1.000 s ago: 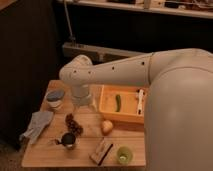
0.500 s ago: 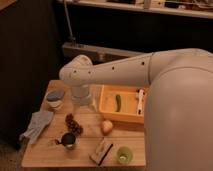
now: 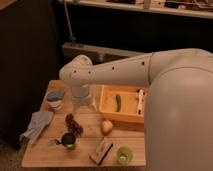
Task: Place brush in table surface
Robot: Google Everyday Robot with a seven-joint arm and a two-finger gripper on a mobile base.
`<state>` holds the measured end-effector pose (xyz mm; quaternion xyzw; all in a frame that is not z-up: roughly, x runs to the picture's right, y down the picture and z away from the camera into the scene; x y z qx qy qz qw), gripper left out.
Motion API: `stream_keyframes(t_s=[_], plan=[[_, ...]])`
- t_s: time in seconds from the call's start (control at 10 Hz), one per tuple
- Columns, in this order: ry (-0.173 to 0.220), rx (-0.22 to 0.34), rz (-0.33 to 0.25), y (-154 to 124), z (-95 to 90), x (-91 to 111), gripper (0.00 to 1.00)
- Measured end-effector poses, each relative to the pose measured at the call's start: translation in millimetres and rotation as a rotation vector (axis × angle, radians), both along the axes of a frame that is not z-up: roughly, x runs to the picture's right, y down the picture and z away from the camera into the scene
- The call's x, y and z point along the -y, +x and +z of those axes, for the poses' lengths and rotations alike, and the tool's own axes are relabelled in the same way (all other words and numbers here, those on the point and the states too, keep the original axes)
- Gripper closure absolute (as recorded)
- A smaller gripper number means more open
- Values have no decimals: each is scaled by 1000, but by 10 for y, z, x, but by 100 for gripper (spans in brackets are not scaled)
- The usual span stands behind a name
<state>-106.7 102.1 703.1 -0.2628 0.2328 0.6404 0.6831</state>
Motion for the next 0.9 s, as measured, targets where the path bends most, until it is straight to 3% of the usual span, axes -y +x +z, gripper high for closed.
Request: stream_keyframes(t_s=[0.4, 0.6, 0.9], plan=[[16, -1, 30, 71, -5, 51, 35], [53, -13, 101, 433, -4, 187, 35], [116, -31, 224, 1209, -53, 295, 35]])
